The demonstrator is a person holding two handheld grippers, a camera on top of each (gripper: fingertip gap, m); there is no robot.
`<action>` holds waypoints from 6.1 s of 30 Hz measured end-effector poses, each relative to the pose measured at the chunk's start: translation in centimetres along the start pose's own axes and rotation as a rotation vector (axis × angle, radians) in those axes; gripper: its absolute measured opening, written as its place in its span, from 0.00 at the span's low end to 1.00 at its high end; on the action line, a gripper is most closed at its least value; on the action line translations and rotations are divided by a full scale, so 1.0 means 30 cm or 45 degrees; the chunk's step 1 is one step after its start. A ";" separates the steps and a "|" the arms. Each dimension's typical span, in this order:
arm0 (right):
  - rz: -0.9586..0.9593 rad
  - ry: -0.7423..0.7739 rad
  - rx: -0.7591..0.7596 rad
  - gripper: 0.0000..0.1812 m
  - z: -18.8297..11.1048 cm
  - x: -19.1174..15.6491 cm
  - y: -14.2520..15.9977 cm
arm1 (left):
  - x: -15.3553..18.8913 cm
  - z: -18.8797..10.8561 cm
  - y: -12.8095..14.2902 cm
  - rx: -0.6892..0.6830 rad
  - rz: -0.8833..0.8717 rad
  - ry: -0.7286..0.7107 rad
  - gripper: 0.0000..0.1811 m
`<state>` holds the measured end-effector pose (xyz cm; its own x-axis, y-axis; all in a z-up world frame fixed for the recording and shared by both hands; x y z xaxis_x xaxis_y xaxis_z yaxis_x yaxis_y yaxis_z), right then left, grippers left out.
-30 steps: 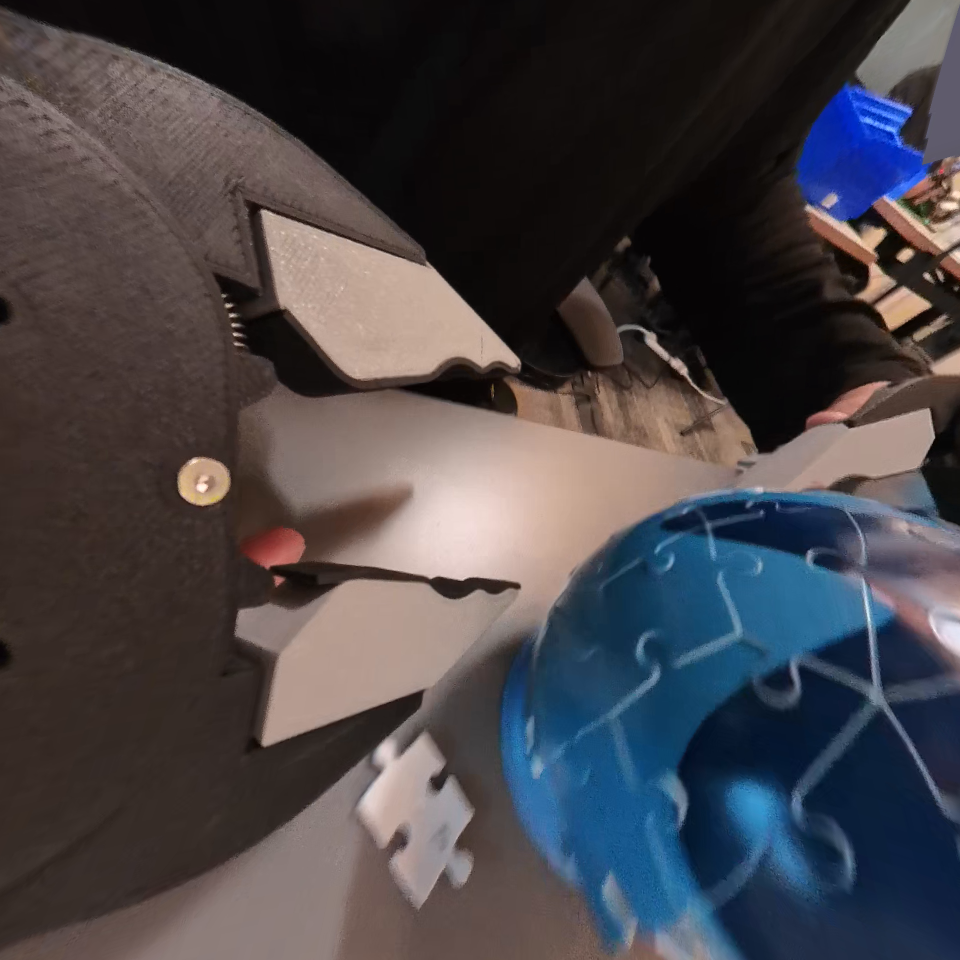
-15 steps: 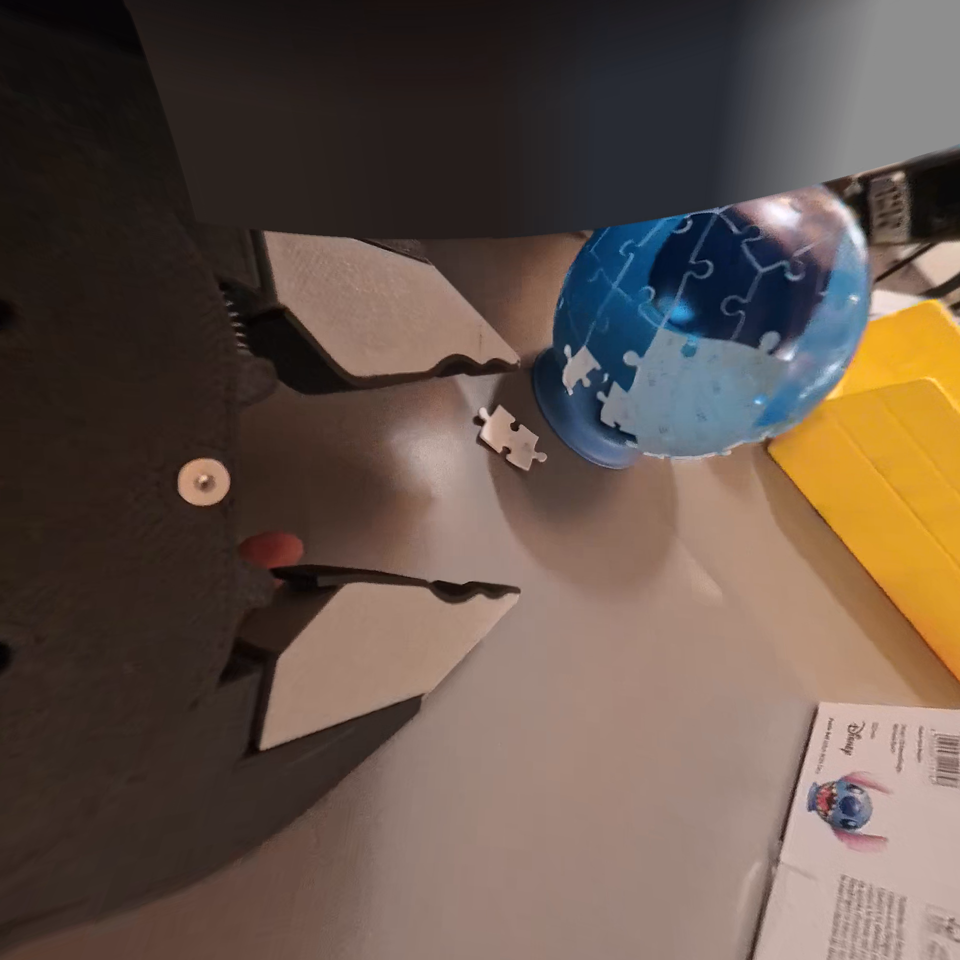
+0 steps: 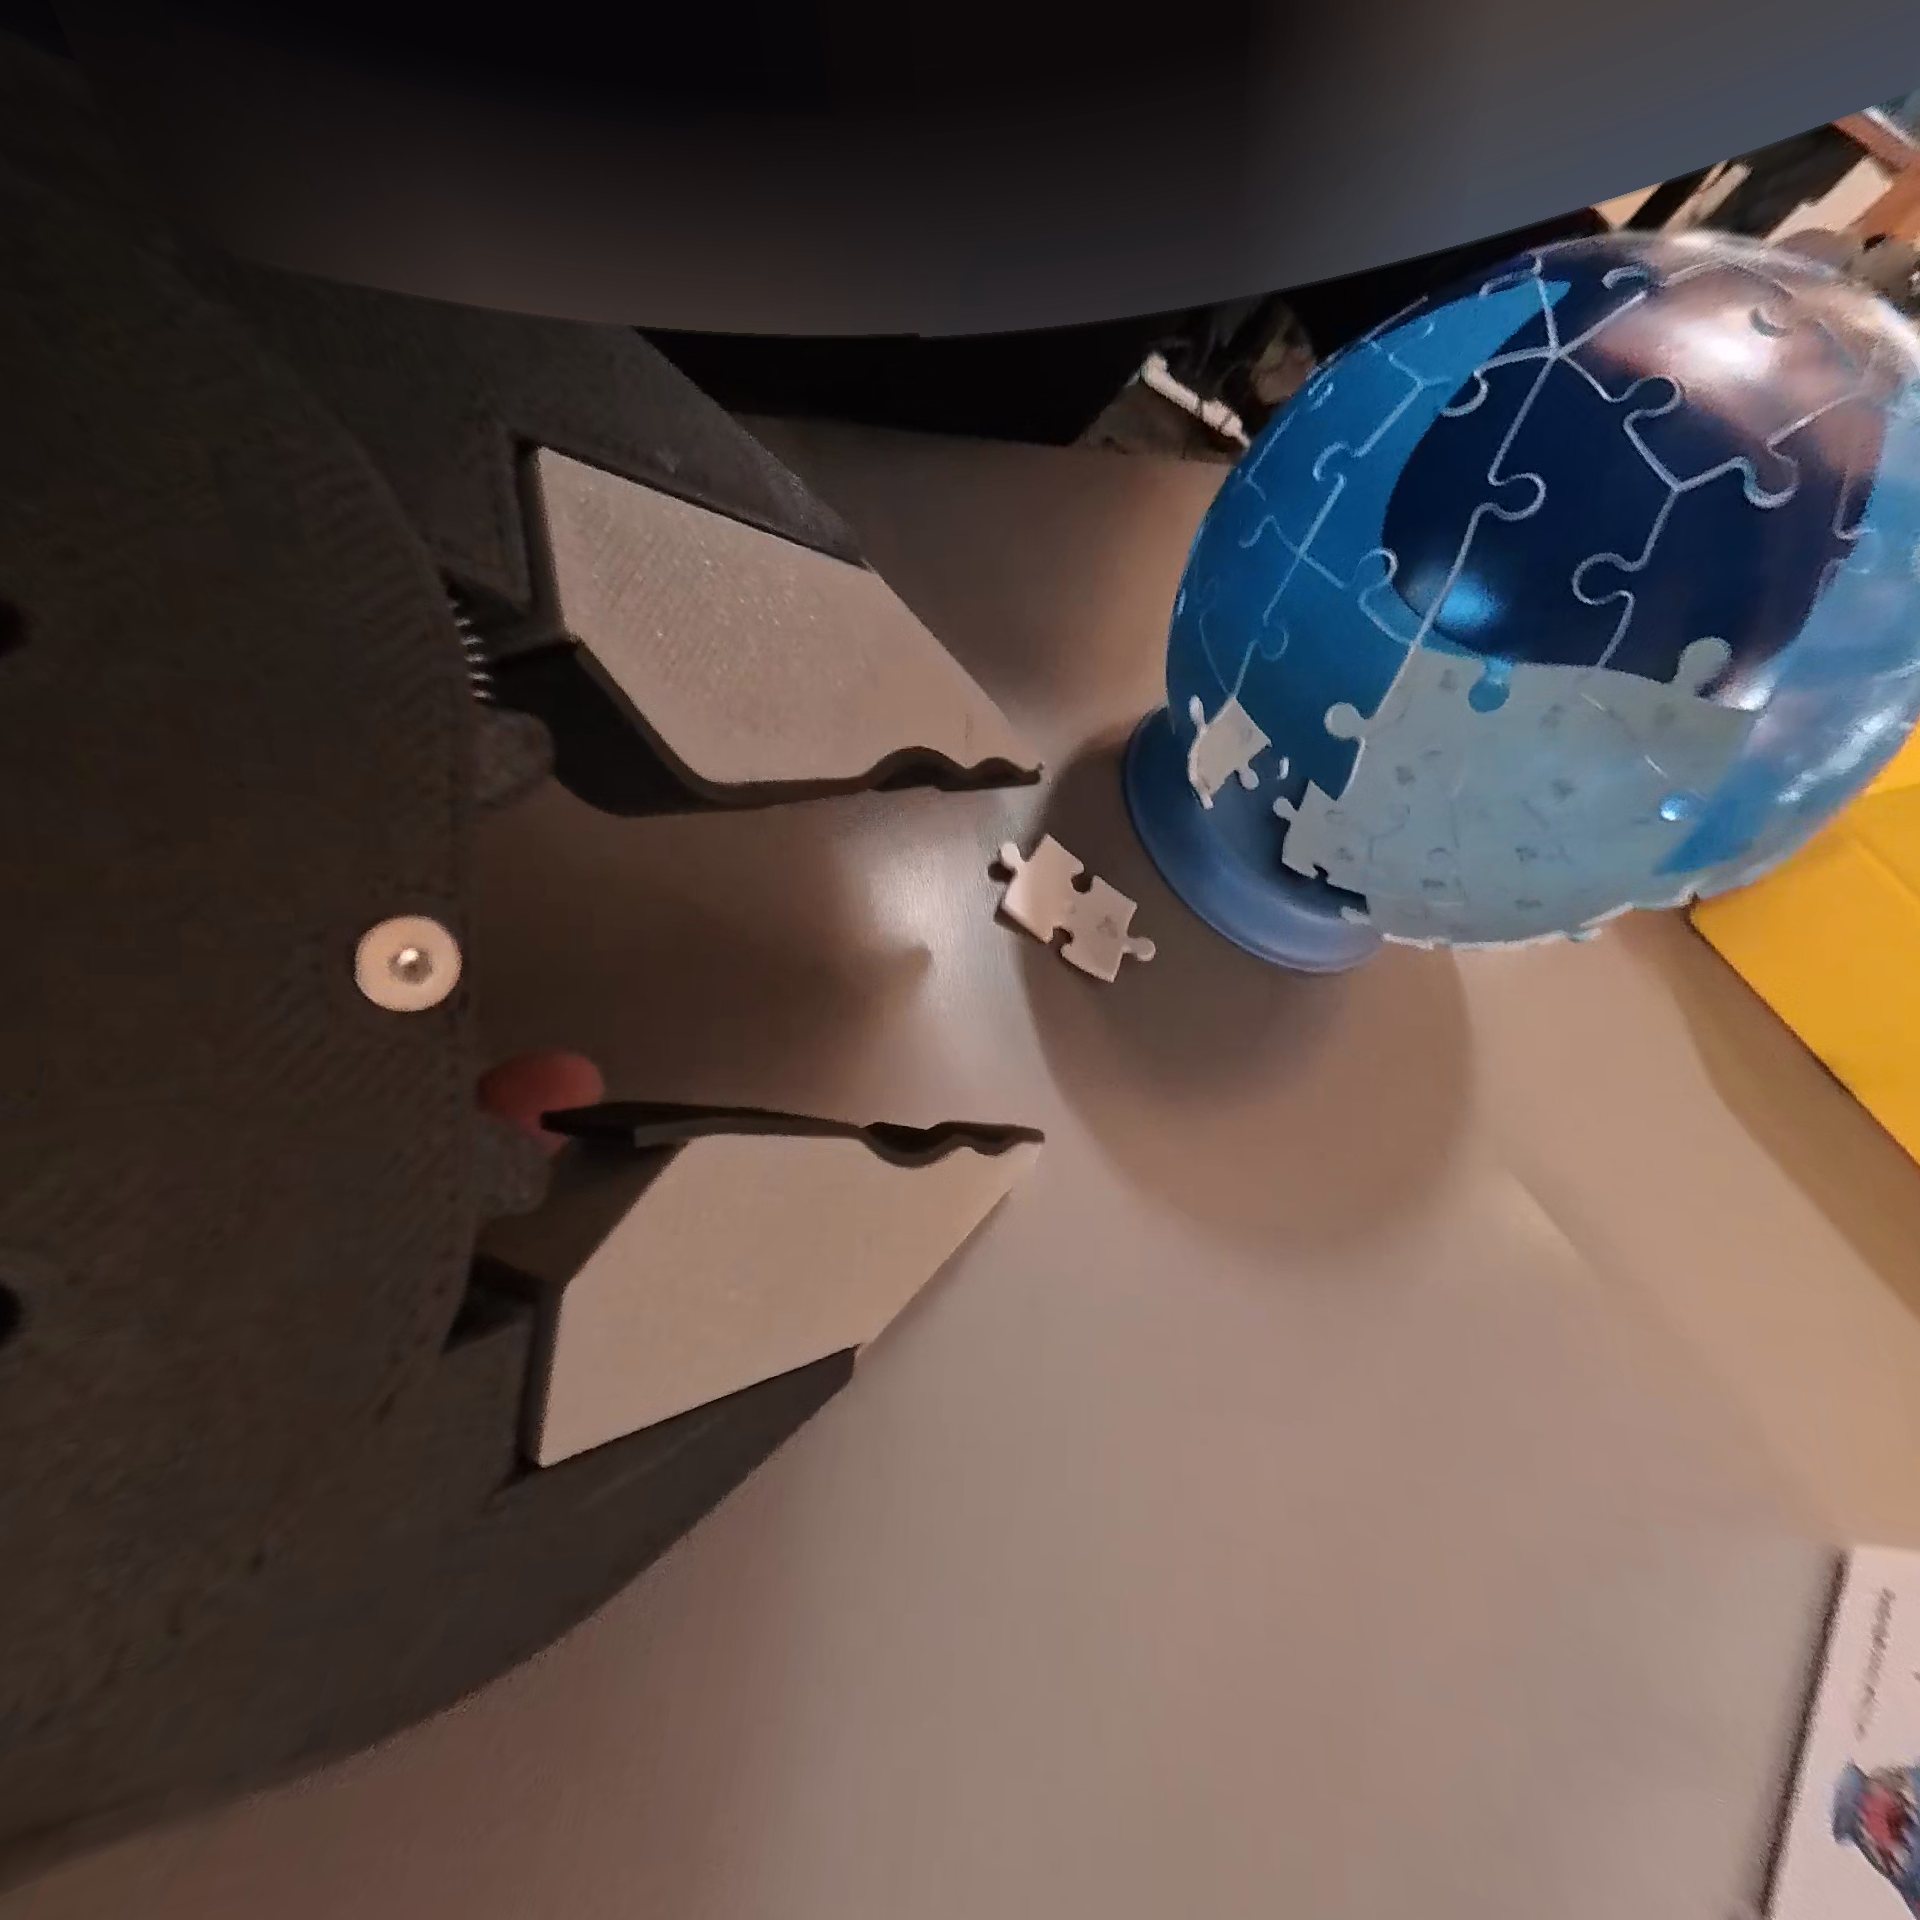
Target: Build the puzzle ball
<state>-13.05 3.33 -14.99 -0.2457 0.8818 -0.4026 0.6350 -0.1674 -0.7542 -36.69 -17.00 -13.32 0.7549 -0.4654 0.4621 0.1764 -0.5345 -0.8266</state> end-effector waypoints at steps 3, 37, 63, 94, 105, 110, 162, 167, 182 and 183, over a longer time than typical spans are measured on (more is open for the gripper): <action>-0.011 0.013 -0.030 0.33 0.018 -0.017 0.004 | -0.006 -0.004 -0.010 0.052 -0.010 -0.009 0.40; -0.309 0.573 -0.070 0.28 0.050 -0.094 -0.016 | 0.040 -0.060 -0.023 0.276 0.174 -0.071 0.34; -0.793 0.464 0.016 0.12 -0.102 -0.309 -0.144 | 0.416 0.014 -0.150 0.206 0.003 -0.258 0.26; -0.630 0.428 -0.060 0.09 -0.089 -0.323 0.040 | 0.444 0.266 0.038 0.218 -0.139 -0.347 0.00; -0.876 0.205 -0.318 0.23 0.080 -0.206 0.014 | 0.412 0.191 0.132 0.156 -0.084 -0.315 0.13; -1.045 0.041 -0.366 0.25 0.118 -0.126 -0.023 | 0.394 0.203 0.170 0.090 -0.089 -0.323 0.14; -0.345 -0.428 0.055 0.09 -0.099 -0.252 -0.109 | 0.447 0.414 -0.023 0.563 -0.384 -0.075 0.00; -0.365 -0.444 0.046 0.00 -0.102 -0.262 -0.112 | 0.457 0.410 -0.020 0.549 -0.367 -0.078 0.00; 0.001 -0.602 0.053 0.00 -0.110 -0.176 -0.101 | 0.494 0.358 0.056 0.223 0.023 -0.228 0.11; 0.025 -0.617 0.044 0.00 -0.105 -0.171 -0.097 | 0.490 0.356 0.064 0.203 0.047 -0.263 0.12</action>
<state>-11.33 0.68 -9.07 -0.5524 0.5726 -0.6058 0.6200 -0.2036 -0.7577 -18.52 -17.33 -11.56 0.8727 -0.3196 0.3691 0.2317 -0.3942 -0.8893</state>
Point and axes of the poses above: each gripper's, where its closed fingertips meet, z out along the fingers, y out of its underside, x = y × z across the jaws, the point moved 8 cm from there along -z, back along the fingers, and after that the axes turned 1 degree about -z, right-handed, at the moved point
